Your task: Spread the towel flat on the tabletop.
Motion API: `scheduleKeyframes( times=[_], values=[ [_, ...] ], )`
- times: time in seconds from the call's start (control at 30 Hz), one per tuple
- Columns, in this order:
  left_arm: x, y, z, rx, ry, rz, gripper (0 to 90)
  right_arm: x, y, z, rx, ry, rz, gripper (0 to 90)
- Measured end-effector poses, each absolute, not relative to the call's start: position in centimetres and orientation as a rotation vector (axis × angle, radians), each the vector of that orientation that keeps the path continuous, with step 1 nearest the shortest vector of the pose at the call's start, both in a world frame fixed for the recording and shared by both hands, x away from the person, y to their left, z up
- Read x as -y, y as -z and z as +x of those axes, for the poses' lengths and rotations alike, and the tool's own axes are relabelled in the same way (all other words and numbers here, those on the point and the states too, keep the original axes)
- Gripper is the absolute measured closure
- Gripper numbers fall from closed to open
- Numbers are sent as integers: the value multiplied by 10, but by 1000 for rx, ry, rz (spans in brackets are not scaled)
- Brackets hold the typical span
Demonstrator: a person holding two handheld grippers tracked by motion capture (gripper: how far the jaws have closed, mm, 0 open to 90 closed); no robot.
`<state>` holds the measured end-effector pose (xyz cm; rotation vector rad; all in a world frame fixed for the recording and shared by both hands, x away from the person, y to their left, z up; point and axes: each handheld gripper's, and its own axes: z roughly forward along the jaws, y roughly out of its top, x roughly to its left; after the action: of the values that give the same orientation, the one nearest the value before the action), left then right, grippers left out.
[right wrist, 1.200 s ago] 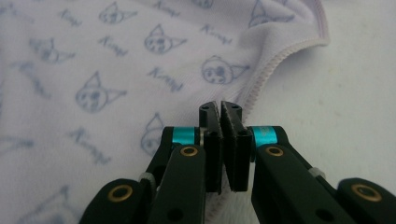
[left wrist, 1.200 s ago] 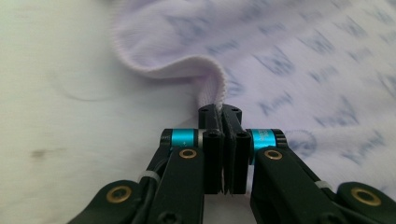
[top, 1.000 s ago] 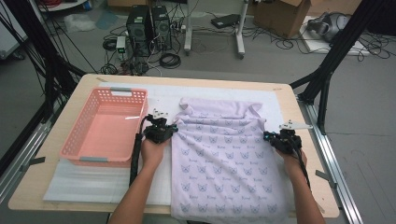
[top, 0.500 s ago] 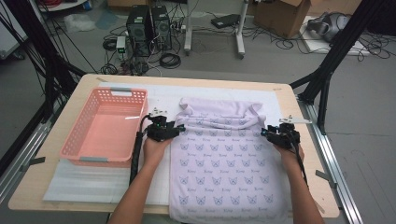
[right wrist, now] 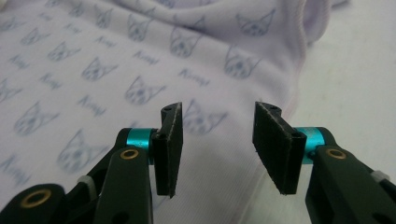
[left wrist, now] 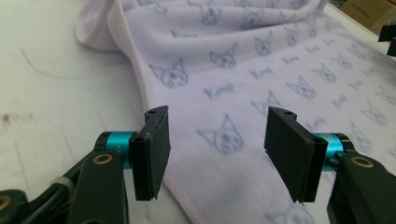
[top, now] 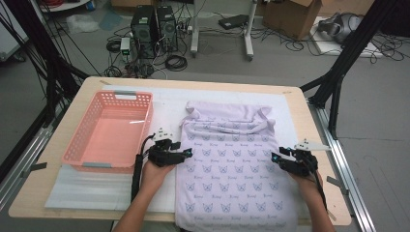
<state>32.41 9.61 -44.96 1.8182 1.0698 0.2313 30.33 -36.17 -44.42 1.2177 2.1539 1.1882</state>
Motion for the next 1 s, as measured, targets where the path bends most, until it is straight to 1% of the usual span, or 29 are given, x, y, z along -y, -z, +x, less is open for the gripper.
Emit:
scheduleKeyframes(
  times=[0.13, 0.23, 0.37, 0.53, 0.6, 0.73, 0.8, 0.83, 0.9, 0.93, 1.0],
  values=[
    [-103, 451, 306, -1068, -230, 1805, 404, 363, 448, 280, -2166, -1187, 1197, 533],
    [-105, 452, 294, -1062, -236, 1854, 401, 364, 446, 267, -2170, -1209, 1173, 535],
    [-106, 452, 280, -1039, -212, 1891, 398, 364, 445, 254, -2198, -1221, 1149, 539],
    [-108, 453, 272, -1025, -203, 1916, 399, 367, 446, 244, -2222, -1231, 1140, 536],
    [-106, 453, 269, -1017, -224, 1932, 398, 367, 447, 242, -2229, -1199, 1131, 536],
    [-96, 452, 262, -976, -336, 2012, 398, 368, 448, 242, -2224, -1085, 1146, 533],
    [-95, 451, 260, -971, -363, 2027, 401, 370, 449, 243, -2210, -1091, 1160, 532],
    [-95, 451, 260, -983, -386, 2027, 427, 371, 449, 243, -2212, -1089, 1159, 532],
    [-93, 451, 259, -997, -421, 2028, 513, 371, 451, 245, -2226, -1056, 1176, 533],
    [-92, 451, 259, -989, -430, 2037, 537, 370, 451, 245, -2224, -1052, 1182, 539],
    [-94, 451, 260, -993, -433, 2032, 597, 371, 451, 246, -2225, -1065, 1203, 581]
  ],
)
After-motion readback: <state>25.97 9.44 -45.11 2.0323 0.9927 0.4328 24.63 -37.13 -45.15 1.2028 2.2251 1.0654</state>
